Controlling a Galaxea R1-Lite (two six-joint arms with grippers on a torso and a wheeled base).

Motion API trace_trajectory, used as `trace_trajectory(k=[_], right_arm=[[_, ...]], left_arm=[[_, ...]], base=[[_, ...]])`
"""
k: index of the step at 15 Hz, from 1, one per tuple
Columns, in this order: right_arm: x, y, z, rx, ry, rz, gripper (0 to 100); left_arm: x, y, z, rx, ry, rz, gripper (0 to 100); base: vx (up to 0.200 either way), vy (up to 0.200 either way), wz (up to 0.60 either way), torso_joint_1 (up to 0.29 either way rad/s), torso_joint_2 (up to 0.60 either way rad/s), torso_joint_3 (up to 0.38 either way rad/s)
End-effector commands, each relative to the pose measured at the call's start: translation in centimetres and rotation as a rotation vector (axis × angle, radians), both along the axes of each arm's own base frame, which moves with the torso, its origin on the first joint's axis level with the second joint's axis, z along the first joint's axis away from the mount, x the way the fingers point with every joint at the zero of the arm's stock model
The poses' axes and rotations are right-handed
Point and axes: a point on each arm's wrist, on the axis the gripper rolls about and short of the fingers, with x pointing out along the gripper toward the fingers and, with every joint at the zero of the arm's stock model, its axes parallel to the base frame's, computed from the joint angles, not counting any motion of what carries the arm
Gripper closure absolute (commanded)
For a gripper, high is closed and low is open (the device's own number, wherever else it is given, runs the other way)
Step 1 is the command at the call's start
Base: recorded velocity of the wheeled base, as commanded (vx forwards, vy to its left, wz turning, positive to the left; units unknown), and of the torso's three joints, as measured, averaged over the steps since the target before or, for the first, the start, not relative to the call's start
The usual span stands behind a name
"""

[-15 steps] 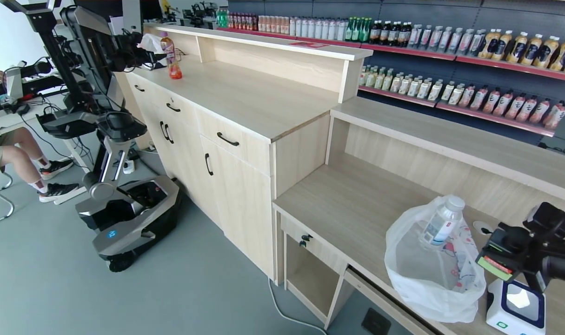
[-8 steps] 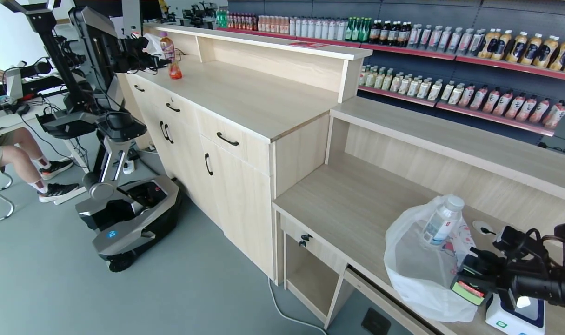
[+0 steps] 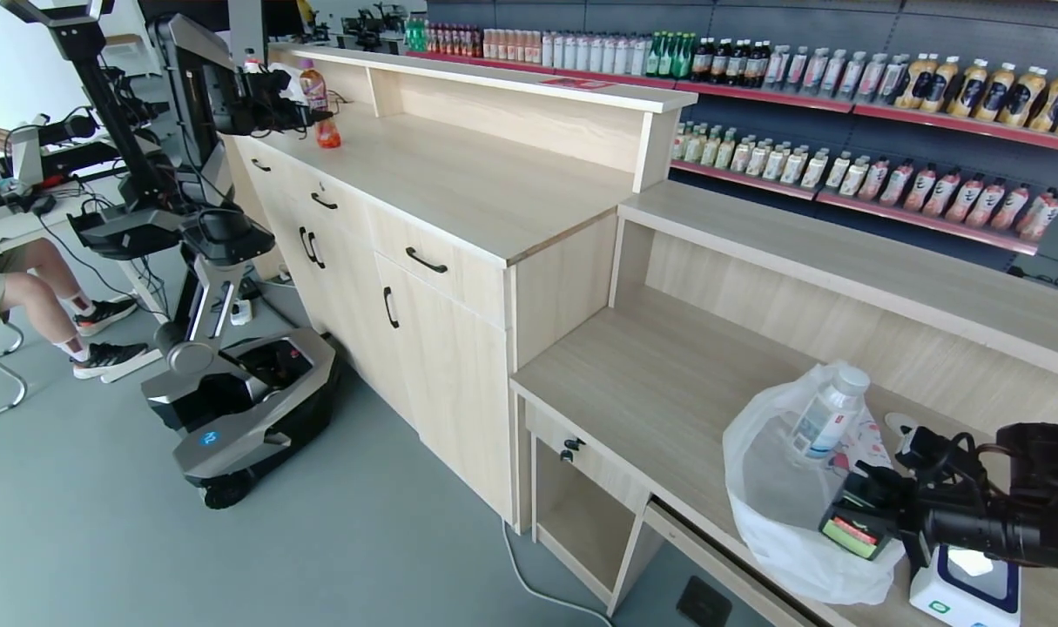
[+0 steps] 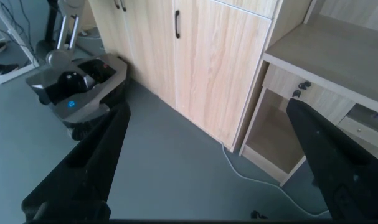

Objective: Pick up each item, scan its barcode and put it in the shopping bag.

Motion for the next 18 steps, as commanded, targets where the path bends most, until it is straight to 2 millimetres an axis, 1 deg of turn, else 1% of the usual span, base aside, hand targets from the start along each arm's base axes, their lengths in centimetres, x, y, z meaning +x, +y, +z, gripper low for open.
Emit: trace_trajectory(k=[1,4,6,9,11,12,15,17,18], right_arm=[[0.5,-0.1,-1.6,0.016,0.037,0.006,100],[2.0,-0.1,-2.1,0.028,0.019,0.039,100],[2.6,0.0,-2.6,0.027,0.013,0.047,100],[2.9,-0.1,-3.8,0.021,-0.001,0.05,100],[2.9,-0.1,-3.9,0.02,0.0,0.049,100],[2.9,-0.2,-4.0,0.023,0.004,0.047,0],[3.0,-0.2,-4.3,0.026,0.009,0.047,0],[3.0,-0.2,-3.9,0.025,0.001,0.045,0],[3.0,-0.3,-3.2,0.028,-0.012,0.039,0]], left_arm=[[0.0,0.0,0.0,0.0,0.001,0.001,0],[0.0,0.0,0.0,0.0,0.001,0.001,0],[0.0,0.0,0.0,0.0,0.001,0.001,0],[0.0,0.0,0.0,0.0,0.001,0.001,0],[0.0,0.0,0.0,0.0,0.001,0.001,0],[0.0,0.0,0.0,0.0,0.001,0.001,0],[0.0,0.0,0.0,0.0,0.001,0.001,0],[0.0,0.0,0.0,0.0,0.001,0.001,0],[0.0,0.0,0.0,0.0,0.001,0.001,0]], base=[[0.0,0.0,0.0,0.0,0.0,0.0],[0.0,0.0,0.0,0.0,0.0,0.0],[0.0,0.0,0.0,0.0,0.0,0.0],[0.0,0.0,0.0,0.0,0.0,0.0],[0.0,0.0,0.0,0.0,0.0,0.0],[0.0,0.0,0.0,0.0,0.0,0.0],[0.0,0.0,0.0,0.0,0.0,0.0],[0.0,0.0,0.0,0.0,0.0,0.0],[0.0,0.0,0.0,0.0,0.0,0.0]])
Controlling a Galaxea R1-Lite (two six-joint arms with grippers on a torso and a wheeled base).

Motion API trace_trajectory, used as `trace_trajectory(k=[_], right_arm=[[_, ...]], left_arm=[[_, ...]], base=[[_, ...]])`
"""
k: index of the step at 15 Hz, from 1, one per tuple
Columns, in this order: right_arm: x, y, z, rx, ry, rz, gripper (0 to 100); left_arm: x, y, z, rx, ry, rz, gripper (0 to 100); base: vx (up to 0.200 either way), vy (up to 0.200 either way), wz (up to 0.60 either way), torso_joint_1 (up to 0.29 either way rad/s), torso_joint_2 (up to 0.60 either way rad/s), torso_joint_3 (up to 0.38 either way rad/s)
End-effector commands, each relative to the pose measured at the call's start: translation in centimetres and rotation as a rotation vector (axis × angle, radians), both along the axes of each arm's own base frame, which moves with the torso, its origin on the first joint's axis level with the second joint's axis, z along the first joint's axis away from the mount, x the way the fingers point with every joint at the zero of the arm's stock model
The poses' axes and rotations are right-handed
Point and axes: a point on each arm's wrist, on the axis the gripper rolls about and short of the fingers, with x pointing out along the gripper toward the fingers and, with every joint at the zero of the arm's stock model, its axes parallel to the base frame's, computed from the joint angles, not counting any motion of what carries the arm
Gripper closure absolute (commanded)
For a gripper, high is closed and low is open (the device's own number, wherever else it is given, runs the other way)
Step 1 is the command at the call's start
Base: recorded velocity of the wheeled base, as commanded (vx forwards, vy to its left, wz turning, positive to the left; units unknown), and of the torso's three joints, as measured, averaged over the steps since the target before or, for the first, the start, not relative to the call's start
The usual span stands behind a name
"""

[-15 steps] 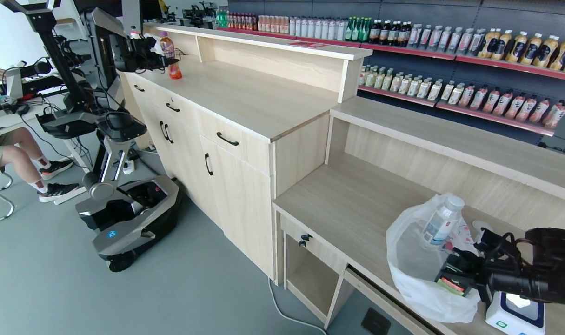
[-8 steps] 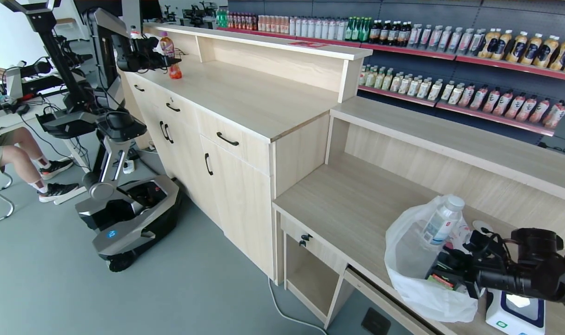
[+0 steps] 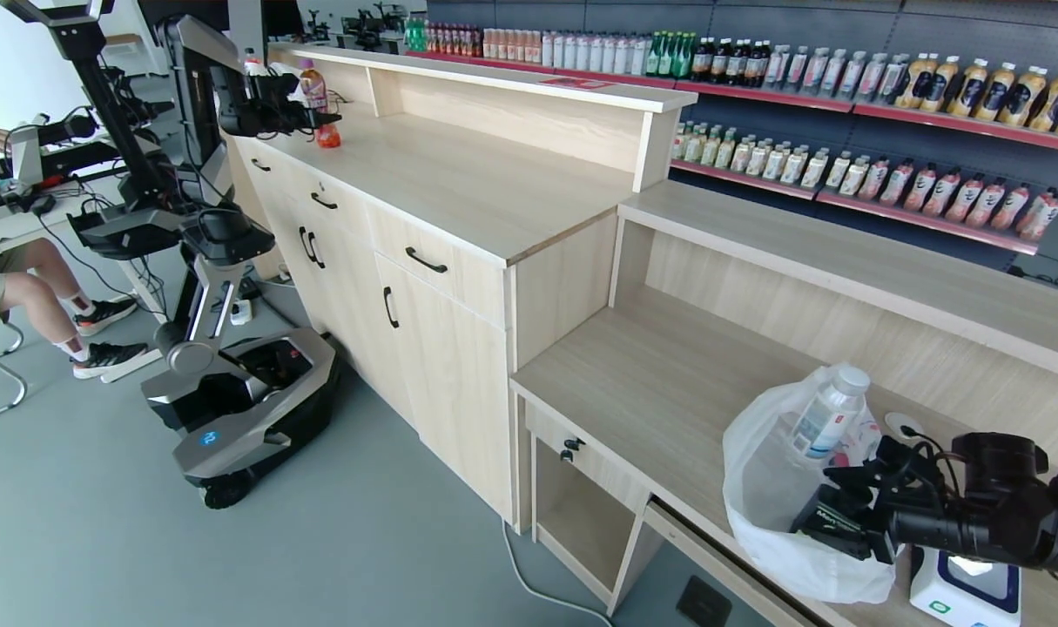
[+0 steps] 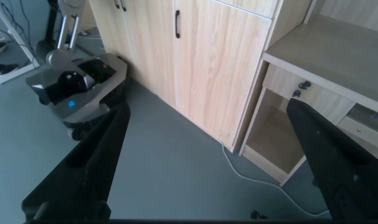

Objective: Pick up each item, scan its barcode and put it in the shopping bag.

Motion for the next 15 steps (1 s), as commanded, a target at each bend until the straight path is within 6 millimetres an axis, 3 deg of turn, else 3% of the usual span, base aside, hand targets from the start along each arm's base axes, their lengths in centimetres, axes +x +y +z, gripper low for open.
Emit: trace_trajectory(k=[1,3,6,7,8,9,11,13,15], right_arm=[[-0.1,-0.1,1.6,0.018,-0.031,-0.006,0],[-0.2,-0.3,4.0,0.028,-0.077,-0.024,0],[-2.1,-0.1,8.5,0.035,-0.127,-0.07,0],[-3.9,-0.1,11.0,0.021,-0.153,-0.107,0],[-4.2,-0.1,11.2,0.019,-0.156,-0.111,0],[-7.4,0.3,14.7,-0.024,-0.222,-0.162,0],[-10.7,0.5,18.0,-0.101,-0.321,-0.245,0],[-12.7,1.0,20.9,-0.199,-0.394,-0.418,0],[-14.3,2.4,23.4,-0.134,-0.45,-0.538,0]], left_arm=[[0.0,0.0,0.0,0.0,0.001,0.0,0],[0.0,0.0,0.0,0.0,0.001,0.0,0],[0.0,0.0,0.0,0.0,0.001,0.0,0],[0.0,0.0,0.0,0.0,0.001,0.0,0],[0.0,0.0,0.0,0.0,0.001,0.0,0],[0.0,0.0,0.0,0.0,0.001,0.0,0],[0.0,0.0,0.0,0.0,0.001,0.0,0],[0.0,0.0,0.0,0.0,0.001,0.0,0],[0.0,0.0,0.0,0.0,0.001,0.0,0]], base=[[0.0,0.0,0.0,0.0,0.0,0.0],[0.0,0.0,0.0,0.0,0.0,0.0],[0.0,0.0,0.0,0.0,0.0,0.0],[0.0,0.0,0.0,0.0,0.0,0.0],[0.0,0.0,0.0,0.0,0.0,0.0],[0.0,0.0,0.0,0.0,0.0,0.0],[0.0,0.0,0.0,0.0,0.0,0.0],[0.0,0.0,-0.3,0.001,0.0,0.001],[0.0,0.0,-0.6,0.005,0.0,0.005]])
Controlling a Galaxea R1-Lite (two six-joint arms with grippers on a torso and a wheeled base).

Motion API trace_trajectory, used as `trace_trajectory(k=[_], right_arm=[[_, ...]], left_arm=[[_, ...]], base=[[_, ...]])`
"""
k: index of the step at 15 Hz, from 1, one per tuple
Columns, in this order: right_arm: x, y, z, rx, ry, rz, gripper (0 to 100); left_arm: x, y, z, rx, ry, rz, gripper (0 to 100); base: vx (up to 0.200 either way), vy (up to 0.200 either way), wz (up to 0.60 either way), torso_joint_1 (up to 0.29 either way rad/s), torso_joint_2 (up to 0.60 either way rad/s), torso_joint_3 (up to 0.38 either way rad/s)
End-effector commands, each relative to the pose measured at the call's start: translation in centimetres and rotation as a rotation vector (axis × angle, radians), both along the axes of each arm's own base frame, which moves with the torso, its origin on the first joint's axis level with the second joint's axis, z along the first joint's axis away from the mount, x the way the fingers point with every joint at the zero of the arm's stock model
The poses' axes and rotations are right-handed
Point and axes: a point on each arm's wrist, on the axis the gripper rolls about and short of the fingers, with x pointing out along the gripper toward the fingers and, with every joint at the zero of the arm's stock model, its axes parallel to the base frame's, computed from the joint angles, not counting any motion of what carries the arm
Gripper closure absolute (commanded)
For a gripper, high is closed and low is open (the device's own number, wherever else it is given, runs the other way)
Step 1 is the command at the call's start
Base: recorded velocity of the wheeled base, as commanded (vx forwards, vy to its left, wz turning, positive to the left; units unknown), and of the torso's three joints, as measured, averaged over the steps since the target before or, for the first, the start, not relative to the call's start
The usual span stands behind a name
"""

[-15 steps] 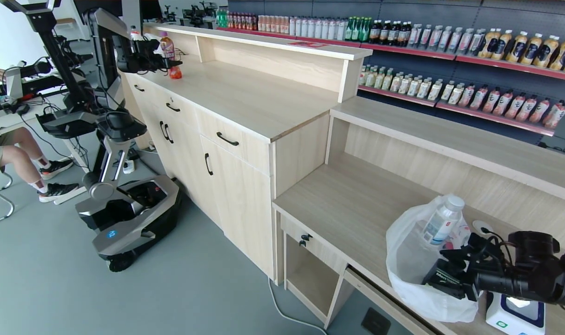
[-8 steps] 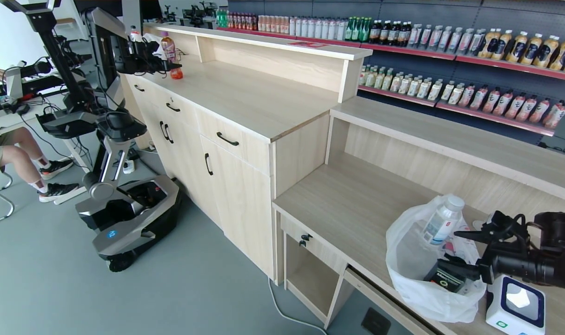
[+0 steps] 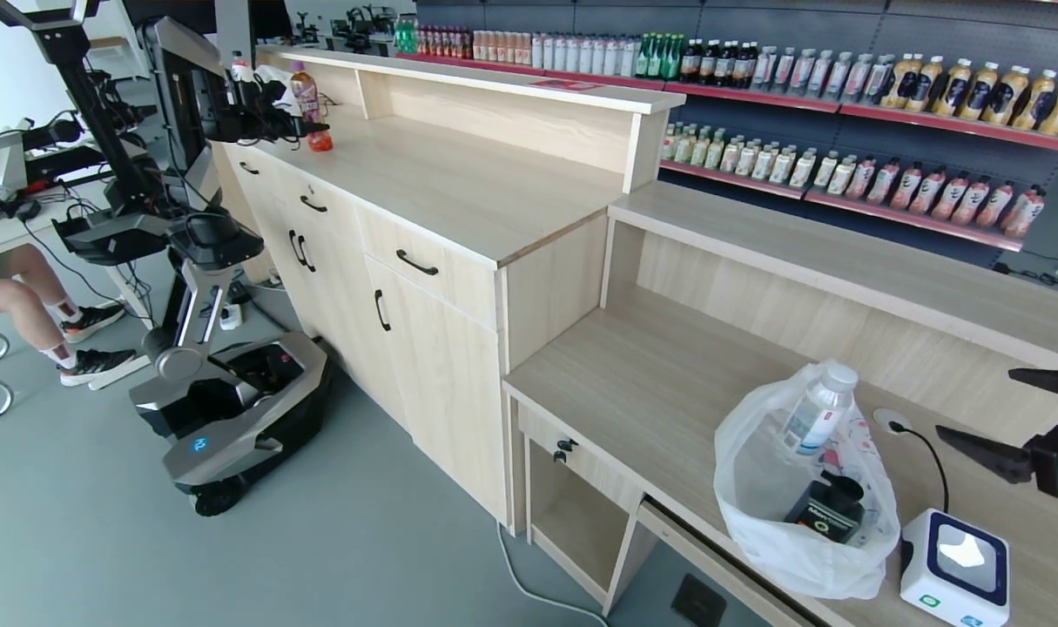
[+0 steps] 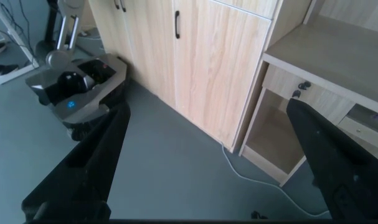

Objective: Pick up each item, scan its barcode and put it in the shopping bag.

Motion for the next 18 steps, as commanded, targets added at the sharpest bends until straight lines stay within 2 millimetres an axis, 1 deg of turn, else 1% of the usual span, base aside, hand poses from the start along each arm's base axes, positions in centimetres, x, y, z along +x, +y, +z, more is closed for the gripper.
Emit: trace_trajectory(k=[1,2,3,4,5,8,10,13,14,18], right_arm=[[-4.4,2.4,5.2,-0.002,-0.191,-0.194,0],[-4.8,2.6,5.4,0.013,-0.198,-0.235,0],[-5.7,3.2,6.3,0.057,-0.211,-0.306,0],[-6.2,3.3,6.5,0.071,-0.207,-0.337,0],[-7.5,3.8,6.9,0.102,-0.186,-0.384,0],[-10.5,5.0,7.2,0.136,-0.129,-0.422,0],[-12.2,5.7,6.7,0.16,-0.116,-0.486,0],[-14.1,6.7,5.2,0.204,-0.082,-0.552,0],[-14.7,7.0,4.3,0.203,-0.078,-0.567,0],[-17.9,8.3,-1.1,0.235,-0.087,-0.608,0]], left_arm=[[0.0,0.0,0.0,0.0,0.001,0.0,0],[0.0,0.0,0.0,0.0,0.001,0.0,0],[0.0,0.0,0.0,0.0,0.001,0.0,0],[0.0,0.0,0.0,0.0,0.001,0.0,0],[0.0,0.0,0.0,0.0,0.001,0.0,0],[0.0,0.0,0.0,0.0,0.001,0.0,0],[0.0,0.0,0.0,0.0,0.001,0.0,0],[0.0,0.0,0.0,0.0,0.001,0.0,0],[0.0,0.0,0.0,0.0,0.001,0.0,0],[0.0,0.0,0.0,0.0,0.001,0.0,0]], base=[[0.0,0.0,-0.6,-0.002,0.01,0.002],[0.0,0.0,-0.6,0.007,0.0,0.002],[0.0,0.0,-0.6,0.007,0.0,0.007],[0.0,0.0,-0.6,-0.002,0.0,-0.002],[0.0,0.0,-0.6,-0.002,0.0,0.002],[0.0,0.0,-0.6,0.002,0.0,0.007],[0.0,0.0,-0.6,-0.002,0.0,0.002],[0.0,0.0,-0.6,0.002,0.0,0.001],[0.0,0.0,-0.6,-0.002,0.0,0.002],[0.0,0.0,-0.6,0.002,0.0,-0.001]])
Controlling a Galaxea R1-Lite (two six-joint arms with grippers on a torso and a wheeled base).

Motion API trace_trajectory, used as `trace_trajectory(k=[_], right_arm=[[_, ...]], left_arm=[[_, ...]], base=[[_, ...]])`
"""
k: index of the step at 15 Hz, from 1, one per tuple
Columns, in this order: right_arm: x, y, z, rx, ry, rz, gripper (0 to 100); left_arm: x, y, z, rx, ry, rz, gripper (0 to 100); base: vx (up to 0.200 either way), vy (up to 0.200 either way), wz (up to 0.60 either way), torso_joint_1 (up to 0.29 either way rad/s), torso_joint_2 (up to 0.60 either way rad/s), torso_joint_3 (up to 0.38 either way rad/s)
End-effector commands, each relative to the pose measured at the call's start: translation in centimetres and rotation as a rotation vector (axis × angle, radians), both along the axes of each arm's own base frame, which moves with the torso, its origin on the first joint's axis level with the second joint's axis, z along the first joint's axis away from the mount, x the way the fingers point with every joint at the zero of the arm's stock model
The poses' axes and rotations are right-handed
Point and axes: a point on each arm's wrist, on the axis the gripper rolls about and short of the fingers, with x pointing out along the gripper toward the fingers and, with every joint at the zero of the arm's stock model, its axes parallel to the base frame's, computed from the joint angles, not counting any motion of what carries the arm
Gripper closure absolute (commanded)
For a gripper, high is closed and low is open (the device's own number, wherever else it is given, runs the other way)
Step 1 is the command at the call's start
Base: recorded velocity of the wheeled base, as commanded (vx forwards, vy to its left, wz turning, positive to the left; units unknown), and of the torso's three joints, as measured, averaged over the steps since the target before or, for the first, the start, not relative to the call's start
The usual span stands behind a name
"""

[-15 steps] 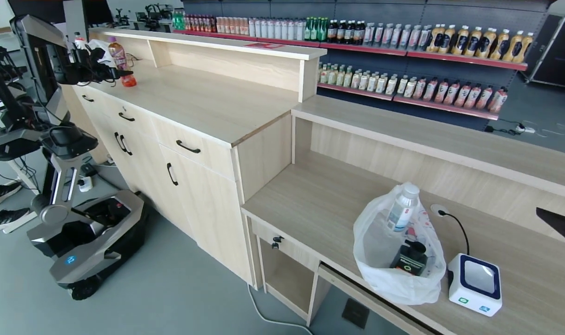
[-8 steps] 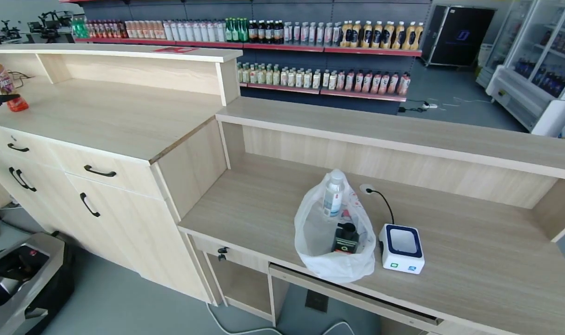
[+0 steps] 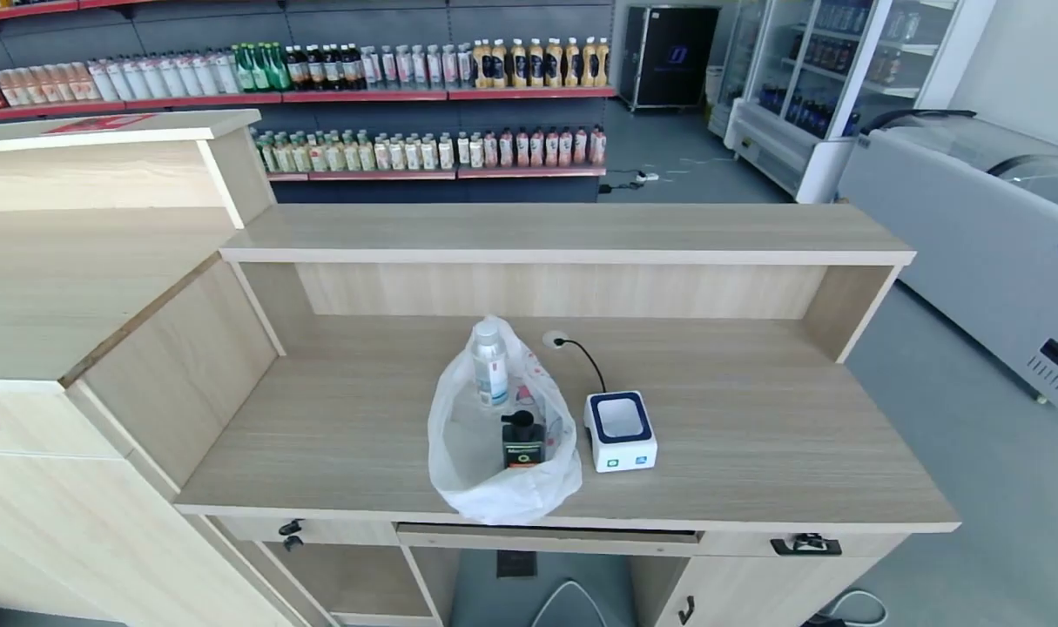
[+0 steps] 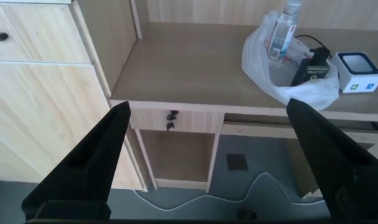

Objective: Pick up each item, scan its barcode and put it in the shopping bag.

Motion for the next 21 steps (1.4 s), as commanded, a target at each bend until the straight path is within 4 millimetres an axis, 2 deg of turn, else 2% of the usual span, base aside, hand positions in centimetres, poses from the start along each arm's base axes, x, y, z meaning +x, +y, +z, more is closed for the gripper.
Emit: trace_trajectory(k=[1,6,9,13,21], right_arm=[[-2.5,0.9,-3.3,0.004,-0.055,0.018,0],[-3.6,1.1,-7.6,0.057,-0.205,0.156,0],[-4.8,1.2,-8.8,0.089,-0.249,0.197,0],[-6.0,1.6,-9.5,0.16,-0.351,0.4,0],[-6.0,1.5,-9.9,0.207,-0.325,0.378,0]], left_arm=[[0.0,0.0,0.0,0.0,0.001,0.001,0],[0.0,0.0,0.0,0.0,0.001,0.001,0],[0.0,0.0,0.0,0.0,0.001,0.001,0],[0.0,0.0,0.0,0.0,0.001,0.001,0],[0.0,0.0,0.0,0.0,0.001,0.001,0]], base=[[0.0,0.0,-0.6,0.002,0.0,-0.002],[0.0,0.0,0.0,0.0,0.0,0.0],[0.0,0.0,0.0,0.0,0.0,0.0],[0.0,0.0,0.0,0.0,0.0,0.0],[0.0,0.0,0.0,0.0,0.0,0.0]])
